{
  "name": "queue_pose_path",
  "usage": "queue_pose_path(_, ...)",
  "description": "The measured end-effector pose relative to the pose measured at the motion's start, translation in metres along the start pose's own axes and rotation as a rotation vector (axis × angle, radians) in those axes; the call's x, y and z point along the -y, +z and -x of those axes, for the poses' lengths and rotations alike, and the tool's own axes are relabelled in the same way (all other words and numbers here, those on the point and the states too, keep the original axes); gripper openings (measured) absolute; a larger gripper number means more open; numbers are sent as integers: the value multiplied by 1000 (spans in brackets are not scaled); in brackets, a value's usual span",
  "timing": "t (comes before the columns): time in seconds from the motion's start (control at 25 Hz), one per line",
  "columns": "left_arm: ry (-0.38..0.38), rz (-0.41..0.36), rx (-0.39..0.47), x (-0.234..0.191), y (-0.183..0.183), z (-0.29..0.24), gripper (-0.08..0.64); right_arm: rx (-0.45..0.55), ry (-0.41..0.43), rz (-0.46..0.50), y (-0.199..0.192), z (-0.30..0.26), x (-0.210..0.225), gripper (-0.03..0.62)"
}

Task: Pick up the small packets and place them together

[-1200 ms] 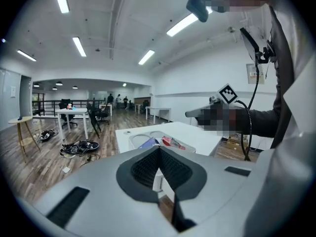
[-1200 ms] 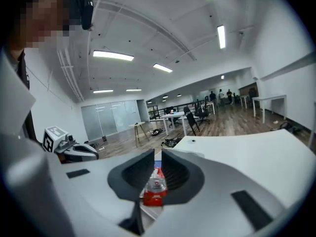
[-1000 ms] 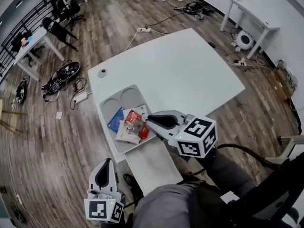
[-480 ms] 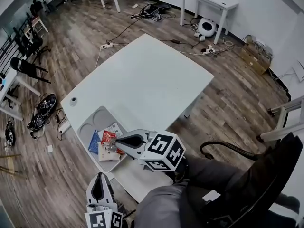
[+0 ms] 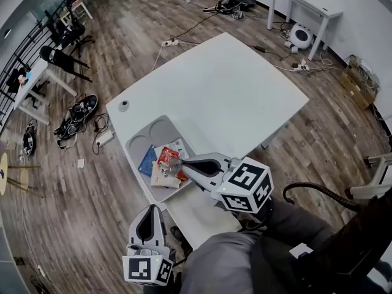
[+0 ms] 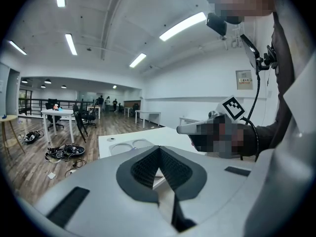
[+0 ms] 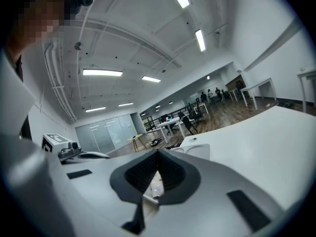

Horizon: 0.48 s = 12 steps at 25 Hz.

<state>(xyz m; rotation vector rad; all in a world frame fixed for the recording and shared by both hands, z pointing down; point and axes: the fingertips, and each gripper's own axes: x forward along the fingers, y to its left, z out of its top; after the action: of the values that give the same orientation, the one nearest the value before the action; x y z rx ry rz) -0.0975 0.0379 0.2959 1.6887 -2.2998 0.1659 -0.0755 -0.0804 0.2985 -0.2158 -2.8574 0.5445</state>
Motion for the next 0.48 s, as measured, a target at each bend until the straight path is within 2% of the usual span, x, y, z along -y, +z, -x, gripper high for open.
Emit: queue_pose_path(0.48, 27, -7, 30, -4, 10, 1, -12, -27, 10, 44, -1, -7, -4, 5)
